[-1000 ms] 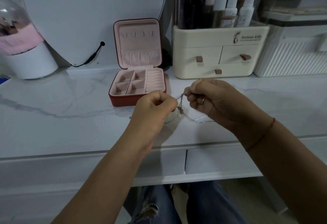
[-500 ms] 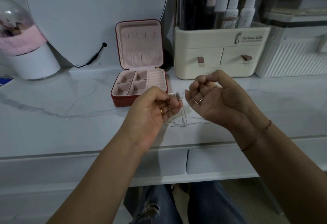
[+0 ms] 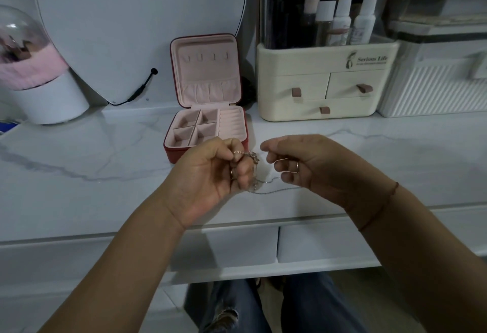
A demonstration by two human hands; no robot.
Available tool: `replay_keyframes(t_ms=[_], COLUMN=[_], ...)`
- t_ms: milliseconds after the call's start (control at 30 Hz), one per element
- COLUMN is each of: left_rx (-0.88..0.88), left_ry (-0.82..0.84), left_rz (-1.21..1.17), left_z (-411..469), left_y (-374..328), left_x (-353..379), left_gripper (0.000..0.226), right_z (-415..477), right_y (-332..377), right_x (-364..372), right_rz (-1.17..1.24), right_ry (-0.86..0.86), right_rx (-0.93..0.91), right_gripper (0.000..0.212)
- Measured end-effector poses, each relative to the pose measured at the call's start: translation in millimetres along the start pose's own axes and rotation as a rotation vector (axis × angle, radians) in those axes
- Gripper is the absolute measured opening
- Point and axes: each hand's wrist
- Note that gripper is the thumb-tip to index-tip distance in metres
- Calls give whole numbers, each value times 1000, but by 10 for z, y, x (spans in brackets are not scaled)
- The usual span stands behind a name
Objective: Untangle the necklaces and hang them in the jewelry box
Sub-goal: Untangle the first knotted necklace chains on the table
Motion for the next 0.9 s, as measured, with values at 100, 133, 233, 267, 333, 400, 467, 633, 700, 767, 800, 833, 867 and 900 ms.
replay_keyframes(t_ms=[100, 133, 233, 267, 333, 400, 467, 633, 700, 767, 800, 833, 867, 900], left_rx=[1, 4, 13, 10, 2, -2, 2, 41, 62, 76, 77, 77, 77, 81], left_ry=[34, 40, 38, 32, 20, -10, -35, -10, 14, 18, 18, 18, 24, 30], left_rz=[18, 25, 25, 16, -2, -9, -22, -76, -73, -42, -28, -18, -13, -9], left_z=[-8, -10, -7, -6, 5, 23, 43, 86, 98, 111, 115, 119, 121, 124], left_y=[-19, -25, -31, -34, -41, -49, -62, -143, -198, -250, -271, -287, -302, -312], left_x=[-8, -3, -3, -3, 4, -2, -9, 11, 46, 88, 108, 120, 131, 137], left_gripper=[3, 2, 4, 4, 3, 5, 8, 8, 5, 4, 6, 8, 10, 10], right_z=[-43, -54, -83, -91, -109, -121, -130, -116, -80, -46, -31, -20, -10, -2], right_y=[2, 0, -10, -19, -37, -62, -88, -127, -141, -146, -151, -147, -145, -138], right_x=[-4, -9, -18, -24, -23, -20, -13, 46, 60, 68, 65, 71, 74, 77], right_rz=[-179, -208, -249, -255, -265, -291, -339, -427, -456, -463, -440, -400, -362, -344], right_ry=[42, 60, 91, 96, 110, 115, 103, 80, 59, 38, 34, 36, 42, 50], right_rx=[-36, -46, -66, -71, -88, -114, -146, -212, -232, -253, -264, -268, -269, -270], right_gripper=[25, 26, 25, 23, 16, 12, 14, 19, 19, 15, 13, 12, 11, 10])
Point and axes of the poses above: each hand's wrist, its own z-axis towards the middle knuckle, its own x-axis out of the palm, y = z × x, and after that the axes turned 6 degrees about y, right-handed
